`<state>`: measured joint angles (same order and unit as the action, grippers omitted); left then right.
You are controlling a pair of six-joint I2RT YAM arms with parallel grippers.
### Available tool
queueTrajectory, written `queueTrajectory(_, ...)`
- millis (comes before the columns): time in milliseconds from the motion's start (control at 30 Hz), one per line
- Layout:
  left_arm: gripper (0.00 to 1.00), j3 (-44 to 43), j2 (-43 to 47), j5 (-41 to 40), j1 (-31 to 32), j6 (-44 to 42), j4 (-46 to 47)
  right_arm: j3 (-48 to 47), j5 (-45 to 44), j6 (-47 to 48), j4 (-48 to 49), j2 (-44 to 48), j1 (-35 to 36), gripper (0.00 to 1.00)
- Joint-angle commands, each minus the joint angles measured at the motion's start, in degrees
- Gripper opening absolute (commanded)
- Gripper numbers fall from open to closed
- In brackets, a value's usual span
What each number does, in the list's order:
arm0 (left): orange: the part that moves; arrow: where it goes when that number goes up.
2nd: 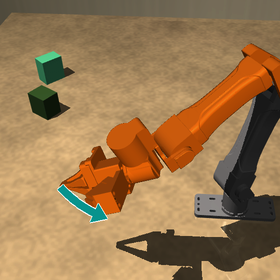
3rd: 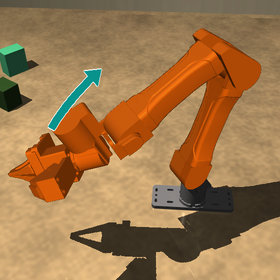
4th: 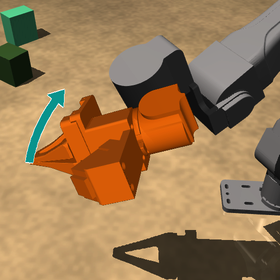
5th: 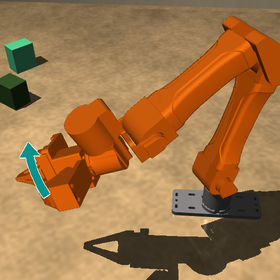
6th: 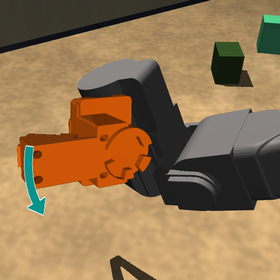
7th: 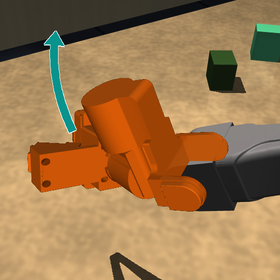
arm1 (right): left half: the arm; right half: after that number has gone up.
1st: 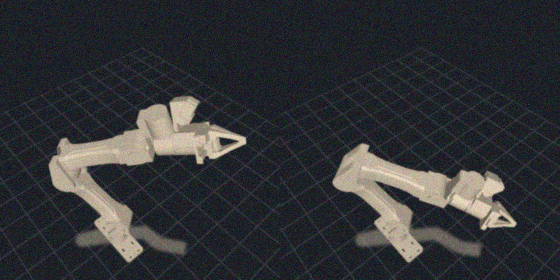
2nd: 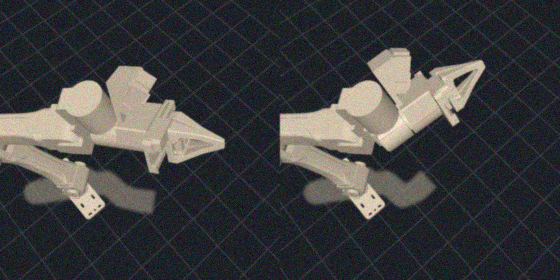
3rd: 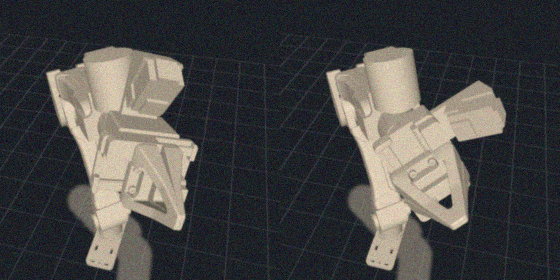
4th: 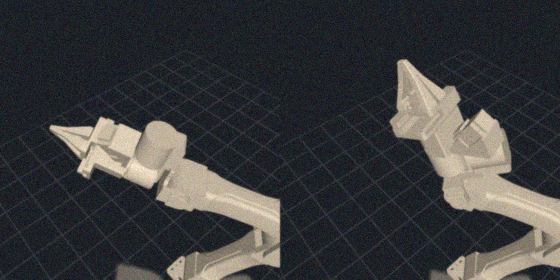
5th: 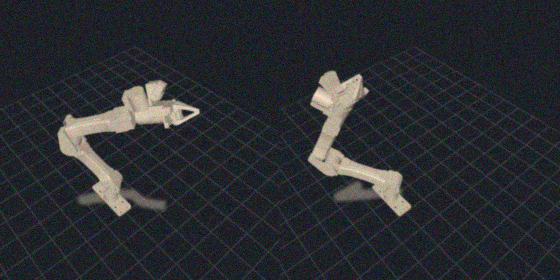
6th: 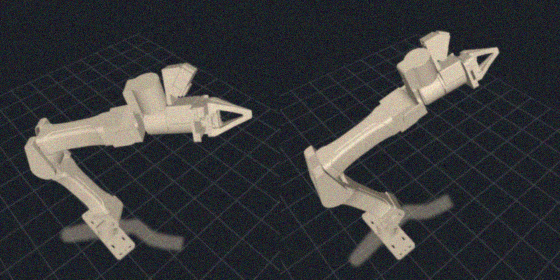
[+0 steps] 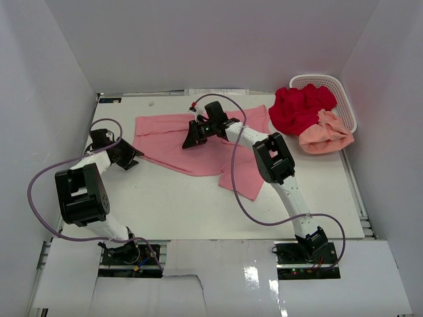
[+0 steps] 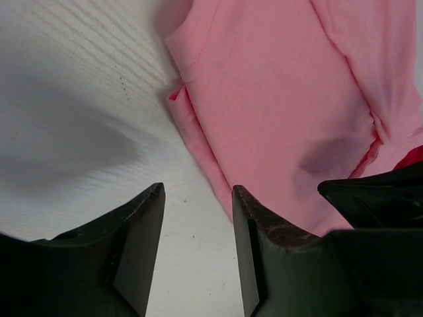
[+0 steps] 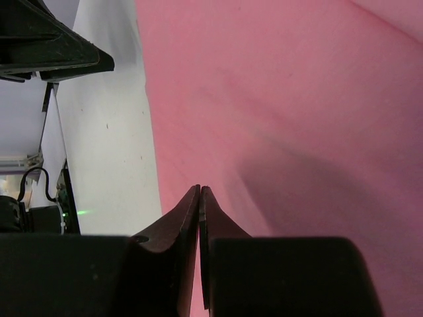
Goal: Fold and stack the t-shirts
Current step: Grap the side of the flattened tshirt closest away from the robot with both arms
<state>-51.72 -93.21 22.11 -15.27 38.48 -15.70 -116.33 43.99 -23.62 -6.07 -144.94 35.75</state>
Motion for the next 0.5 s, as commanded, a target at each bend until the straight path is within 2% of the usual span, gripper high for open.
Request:
queueTrajectory(0, 0.56, 0.14, -0.13, -1.19, -0.29, 2.83, 4.80, -2.06, 1.45, -0.73, 3.78, -0.34, 0.03, 0.08)
queueTrajectory(200, 0.48, -0.04, -2.85, -4.26, -0.29, 1.95, 5.95, -1.18, 1.54, -0.73, 4.40, 0.01, 0.02, 0.08)
queueTrajectory(467, 0.47, -0.92, -5.31, -5.58, -0.38, 3.80, 6.74, -0.39, 0.66, -0.99, 4.66, -0.60, 0.03, 0.08)
